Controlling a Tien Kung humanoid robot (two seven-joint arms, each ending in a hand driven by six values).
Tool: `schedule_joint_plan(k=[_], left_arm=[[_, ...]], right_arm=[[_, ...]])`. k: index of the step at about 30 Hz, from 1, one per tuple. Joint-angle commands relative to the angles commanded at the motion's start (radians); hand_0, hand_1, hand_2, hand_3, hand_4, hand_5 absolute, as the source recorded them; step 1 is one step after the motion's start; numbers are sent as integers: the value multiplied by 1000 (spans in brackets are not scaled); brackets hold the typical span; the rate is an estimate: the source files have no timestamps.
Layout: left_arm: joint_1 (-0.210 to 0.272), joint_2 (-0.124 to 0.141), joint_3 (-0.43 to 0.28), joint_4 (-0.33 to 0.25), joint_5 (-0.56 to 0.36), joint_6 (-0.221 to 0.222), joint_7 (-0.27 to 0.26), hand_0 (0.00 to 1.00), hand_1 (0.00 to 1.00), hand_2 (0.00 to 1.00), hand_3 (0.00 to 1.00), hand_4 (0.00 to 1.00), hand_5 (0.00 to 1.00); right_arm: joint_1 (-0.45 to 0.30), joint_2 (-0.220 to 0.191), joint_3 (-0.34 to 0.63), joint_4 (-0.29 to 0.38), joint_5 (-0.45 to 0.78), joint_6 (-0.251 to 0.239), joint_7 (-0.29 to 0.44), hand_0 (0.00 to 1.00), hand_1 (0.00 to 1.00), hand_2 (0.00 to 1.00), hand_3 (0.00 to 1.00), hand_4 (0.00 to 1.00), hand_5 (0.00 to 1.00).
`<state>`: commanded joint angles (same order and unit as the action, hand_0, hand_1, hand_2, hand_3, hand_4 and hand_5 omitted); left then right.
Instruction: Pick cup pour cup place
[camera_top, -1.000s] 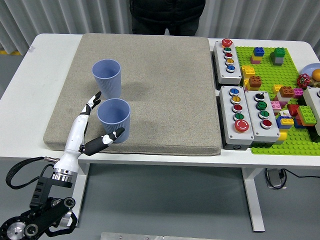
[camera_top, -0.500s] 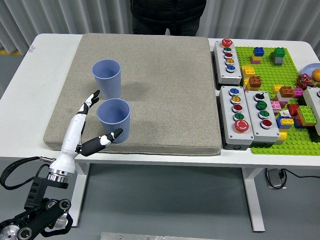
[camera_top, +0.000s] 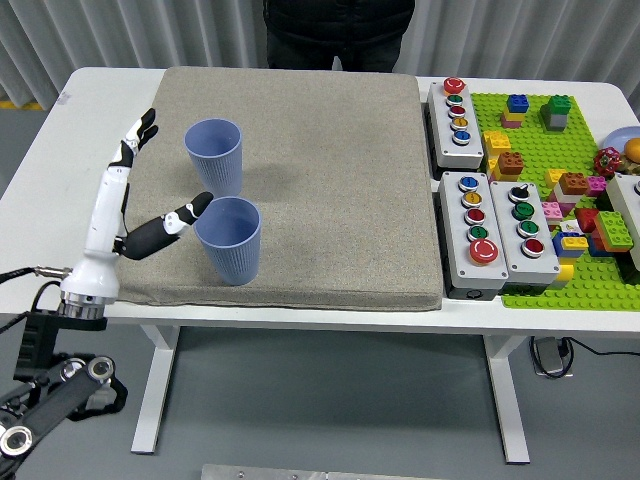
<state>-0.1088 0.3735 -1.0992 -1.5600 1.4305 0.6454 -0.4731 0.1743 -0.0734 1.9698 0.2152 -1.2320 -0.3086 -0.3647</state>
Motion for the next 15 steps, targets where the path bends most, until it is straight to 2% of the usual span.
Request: schedule_joint_plan(k=[3,6,9,15], left_arm=[[-34,11,-58,-17,-15,0,3,886,893,998,993,998,663],[-75,11,-113,-7,-47,0,3,852,885,996,994,998,661],[-135,12,-172,20,-100,0,0,852,885,996,994,998,661],[-223,18,-228,77,-221,0,-4,861,879,993,990,998,678]], right_arm=[[0,-1,-3,0,5,-1,1,674,613,565,572,2,174],[0,-1,-5,-1,7,-1,2,675,613,565,571,2,174],[1,-2,-8,-1,11,-2,3,675,613,565,571,2,174],[13,-6,-11,-2,20,-2,6,675,613,566,571,2,172]])
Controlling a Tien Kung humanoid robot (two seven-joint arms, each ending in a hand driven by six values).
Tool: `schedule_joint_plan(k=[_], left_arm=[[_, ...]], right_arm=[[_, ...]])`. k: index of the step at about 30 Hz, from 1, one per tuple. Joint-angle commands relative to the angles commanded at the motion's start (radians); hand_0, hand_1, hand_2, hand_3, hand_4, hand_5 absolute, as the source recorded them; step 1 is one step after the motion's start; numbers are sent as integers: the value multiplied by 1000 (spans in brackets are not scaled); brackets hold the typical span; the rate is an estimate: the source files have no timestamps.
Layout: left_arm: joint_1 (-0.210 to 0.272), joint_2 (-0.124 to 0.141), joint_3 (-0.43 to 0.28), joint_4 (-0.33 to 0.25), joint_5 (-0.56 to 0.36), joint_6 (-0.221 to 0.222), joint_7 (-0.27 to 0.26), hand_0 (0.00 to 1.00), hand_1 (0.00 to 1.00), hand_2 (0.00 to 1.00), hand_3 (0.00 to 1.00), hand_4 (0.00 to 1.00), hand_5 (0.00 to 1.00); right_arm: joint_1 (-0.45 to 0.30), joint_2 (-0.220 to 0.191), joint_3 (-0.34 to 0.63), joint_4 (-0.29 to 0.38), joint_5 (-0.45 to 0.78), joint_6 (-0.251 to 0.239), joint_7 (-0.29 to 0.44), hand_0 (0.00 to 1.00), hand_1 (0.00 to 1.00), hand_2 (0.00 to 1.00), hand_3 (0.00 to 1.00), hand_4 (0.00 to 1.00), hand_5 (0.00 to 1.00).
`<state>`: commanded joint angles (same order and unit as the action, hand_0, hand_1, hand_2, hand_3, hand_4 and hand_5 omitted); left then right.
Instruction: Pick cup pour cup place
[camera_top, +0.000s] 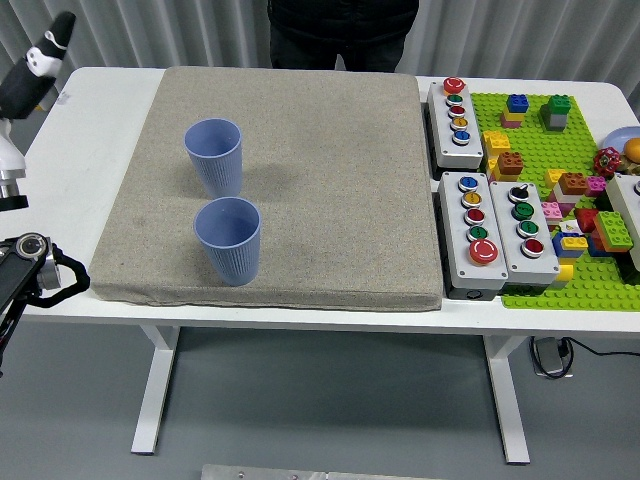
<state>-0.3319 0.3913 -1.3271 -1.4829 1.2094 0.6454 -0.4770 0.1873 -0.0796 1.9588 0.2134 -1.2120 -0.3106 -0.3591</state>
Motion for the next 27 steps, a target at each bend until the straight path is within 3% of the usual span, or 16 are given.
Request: schedule_joint_plan(k=[6,10,13,14,15,19,20,23,25,27], left_arm=[[-37,-2,-24,50,-102,-12,-1,843,866,988,991,998,678],[-31,-4,-26,52,-112,-16,-3,832,854,971,987,988,691],[-18,-20,-29,50,-131,-39,2,832,854,971,987,988,691],[-13,-30,-34,49,-148,-45,-1,810,826,941,964,964,769],[-9,-37,-38,47,-158,-47,-4,810,826,941,964,964,769],[21,-110,-67,23,-246,-22,-50,810,826,941,964,964,769],[26,-128,-71,19,-276,-4,-71,773,796,846,863,821,998],[45,-196,-88,3,-368,0,-122,773,796,846,863,821,998],[50,-217,-99,-2,-388,0,-122,773,796,846,863,821,998],[52,-241,-119,-15,-418,-36,-107,743,765,801,834,794,998]], right_arm=[[5,-1,-4,0,9,-1,2,675,613,565,571,2,172],[6,-1,-5,0,12,-2,2,674,613,566,571,2,172],[7,-1,-6,0,14,-3,3,674,613,566,571,2,172],[8,-1,-6,0,14,-3,3,674,613,565,571,2,172],[9,-1,-5,0,14,-3,3,674,613,565,571,2,172],[13,0,-4,1,14,-4,1,674,613,565,571,2,172],[14,0,-4,1,13,-4,1,675,613,566,571,2,176],[11,3,-5,1,17,-6,0,675,613,566,571,2,176],[11,4,-4,1,15,-6,0,675,613,566,571,2,176],[12,5,-2,1,14,-6,-1,674,613,566,572,2,176]])
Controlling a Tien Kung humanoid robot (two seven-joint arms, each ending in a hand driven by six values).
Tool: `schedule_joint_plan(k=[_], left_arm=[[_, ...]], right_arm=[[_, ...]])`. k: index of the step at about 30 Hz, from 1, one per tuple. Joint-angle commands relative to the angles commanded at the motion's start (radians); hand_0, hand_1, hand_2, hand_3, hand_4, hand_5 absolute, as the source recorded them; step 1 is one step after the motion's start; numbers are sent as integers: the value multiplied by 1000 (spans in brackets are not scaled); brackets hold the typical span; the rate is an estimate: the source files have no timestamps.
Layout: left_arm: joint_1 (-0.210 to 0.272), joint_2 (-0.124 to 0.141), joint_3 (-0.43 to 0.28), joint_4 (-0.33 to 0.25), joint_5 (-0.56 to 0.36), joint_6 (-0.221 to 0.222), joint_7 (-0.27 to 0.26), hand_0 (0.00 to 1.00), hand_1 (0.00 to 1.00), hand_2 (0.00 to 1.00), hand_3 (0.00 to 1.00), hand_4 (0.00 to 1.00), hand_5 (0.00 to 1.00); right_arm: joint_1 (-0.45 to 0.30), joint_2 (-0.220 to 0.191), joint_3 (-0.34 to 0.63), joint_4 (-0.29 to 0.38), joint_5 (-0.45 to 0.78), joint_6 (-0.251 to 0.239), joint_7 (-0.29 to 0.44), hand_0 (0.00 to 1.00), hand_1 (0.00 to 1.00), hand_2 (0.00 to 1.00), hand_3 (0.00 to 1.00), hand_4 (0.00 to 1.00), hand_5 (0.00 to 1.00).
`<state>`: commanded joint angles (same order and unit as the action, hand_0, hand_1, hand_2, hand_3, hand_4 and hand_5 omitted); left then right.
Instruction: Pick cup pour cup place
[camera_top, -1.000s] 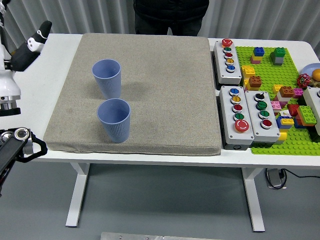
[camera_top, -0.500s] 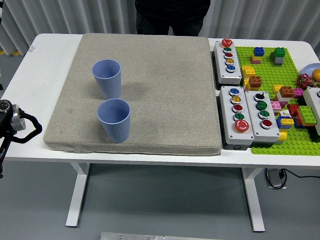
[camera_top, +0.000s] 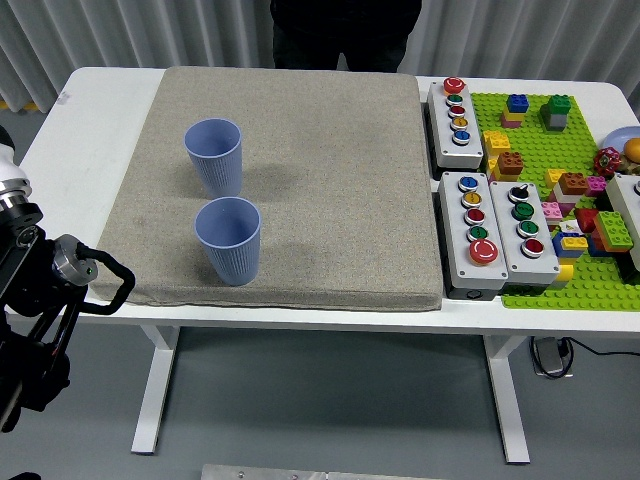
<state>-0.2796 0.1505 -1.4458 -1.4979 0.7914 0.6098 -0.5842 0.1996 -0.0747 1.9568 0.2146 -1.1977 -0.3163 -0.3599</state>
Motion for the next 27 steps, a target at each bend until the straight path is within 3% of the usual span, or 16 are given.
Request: schedule_joint_plan(k=[12,27], left_arm=[[33,-2,-19,-40,114,-32,43,748,771,806,836,787,998],[47,-2,-3,-35,158,-57,86,752,776,814,847,785,998]], right_arm=[[-9,1,3,-1,-12,3,1,675,613,566,572,2,175],[-15,4,4,1,-15,2,-1,674,613,566,572,2,178]])
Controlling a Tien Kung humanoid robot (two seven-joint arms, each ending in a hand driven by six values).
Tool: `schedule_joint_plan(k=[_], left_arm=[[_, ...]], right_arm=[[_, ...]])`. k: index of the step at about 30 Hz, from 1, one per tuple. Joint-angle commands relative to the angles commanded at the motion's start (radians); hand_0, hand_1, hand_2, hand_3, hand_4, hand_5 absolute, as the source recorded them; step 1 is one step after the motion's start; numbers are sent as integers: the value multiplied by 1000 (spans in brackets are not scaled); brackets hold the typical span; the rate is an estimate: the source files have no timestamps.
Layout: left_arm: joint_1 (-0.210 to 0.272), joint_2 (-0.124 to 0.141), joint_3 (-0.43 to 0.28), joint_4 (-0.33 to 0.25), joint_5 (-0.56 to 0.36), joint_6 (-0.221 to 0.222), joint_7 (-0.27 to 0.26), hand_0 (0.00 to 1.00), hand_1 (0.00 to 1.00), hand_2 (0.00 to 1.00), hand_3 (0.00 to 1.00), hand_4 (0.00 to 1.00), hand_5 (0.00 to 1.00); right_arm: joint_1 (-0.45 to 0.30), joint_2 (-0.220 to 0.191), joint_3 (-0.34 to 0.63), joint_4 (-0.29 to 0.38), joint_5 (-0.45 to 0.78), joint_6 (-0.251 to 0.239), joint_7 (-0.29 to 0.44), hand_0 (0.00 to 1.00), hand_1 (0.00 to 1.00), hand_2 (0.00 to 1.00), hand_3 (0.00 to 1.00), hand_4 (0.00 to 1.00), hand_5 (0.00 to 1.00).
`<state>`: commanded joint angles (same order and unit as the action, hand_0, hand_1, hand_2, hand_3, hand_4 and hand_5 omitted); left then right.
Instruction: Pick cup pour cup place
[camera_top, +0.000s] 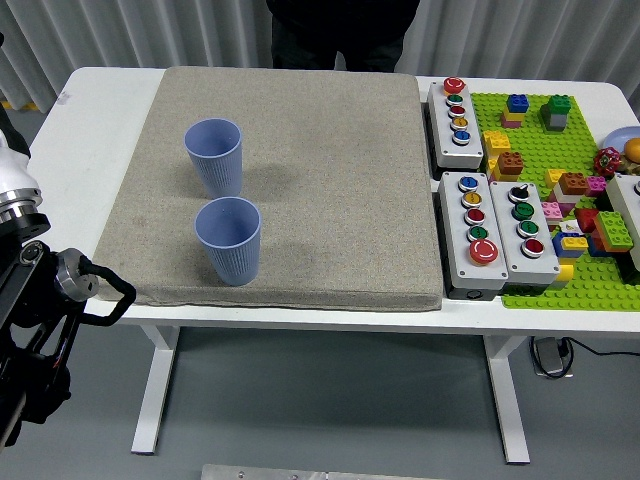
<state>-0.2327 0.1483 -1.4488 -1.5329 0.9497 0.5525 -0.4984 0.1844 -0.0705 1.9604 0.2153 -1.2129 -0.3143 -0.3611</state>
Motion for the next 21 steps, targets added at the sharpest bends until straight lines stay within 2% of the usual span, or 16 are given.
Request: schedule_joint_plan(k=[21], left_arm=[[-3,2,-1,-3,8,3,12,761,784,822,853,785,998]], right_arm=[[5,-2,-1,0,6,0,2,675,614,566,573,2,177]])
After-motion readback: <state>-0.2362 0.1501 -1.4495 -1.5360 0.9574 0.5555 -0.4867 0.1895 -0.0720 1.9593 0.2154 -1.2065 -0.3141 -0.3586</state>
